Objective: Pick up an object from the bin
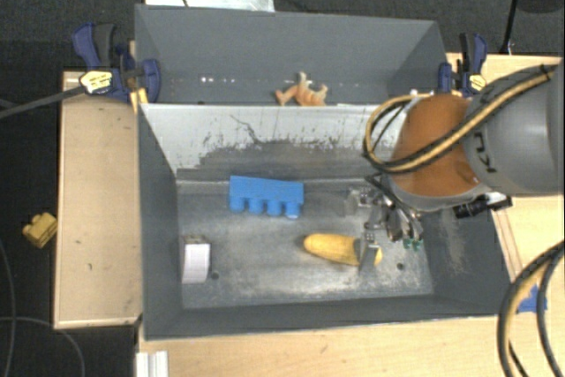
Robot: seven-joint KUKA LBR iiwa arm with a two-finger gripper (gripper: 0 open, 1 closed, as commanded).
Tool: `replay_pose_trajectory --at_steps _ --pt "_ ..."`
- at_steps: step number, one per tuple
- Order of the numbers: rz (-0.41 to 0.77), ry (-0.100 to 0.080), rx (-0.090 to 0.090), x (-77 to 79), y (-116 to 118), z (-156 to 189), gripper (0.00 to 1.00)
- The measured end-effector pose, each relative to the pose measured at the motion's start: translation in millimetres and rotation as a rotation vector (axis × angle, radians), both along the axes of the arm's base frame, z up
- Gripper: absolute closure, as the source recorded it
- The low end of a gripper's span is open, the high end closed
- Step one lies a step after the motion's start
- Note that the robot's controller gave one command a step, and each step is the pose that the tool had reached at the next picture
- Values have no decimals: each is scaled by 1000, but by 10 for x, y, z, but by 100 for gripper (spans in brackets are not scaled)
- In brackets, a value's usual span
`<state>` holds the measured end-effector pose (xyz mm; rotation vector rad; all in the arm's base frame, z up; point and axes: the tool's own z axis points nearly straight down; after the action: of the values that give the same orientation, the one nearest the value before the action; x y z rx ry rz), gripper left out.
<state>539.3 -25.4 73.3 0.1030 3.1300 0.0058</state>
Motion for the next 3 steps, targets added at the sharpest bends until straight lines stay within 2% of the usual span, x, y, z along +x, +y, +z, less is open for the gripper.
replay_pose_trajectory --at_steps 1,2,3 --pt "-65 5 -4 -135 138 -9 0" --pt "-111 8 -2 -461 273 -21 100" --pt "-110 8 -2 -461 273 -21 100"
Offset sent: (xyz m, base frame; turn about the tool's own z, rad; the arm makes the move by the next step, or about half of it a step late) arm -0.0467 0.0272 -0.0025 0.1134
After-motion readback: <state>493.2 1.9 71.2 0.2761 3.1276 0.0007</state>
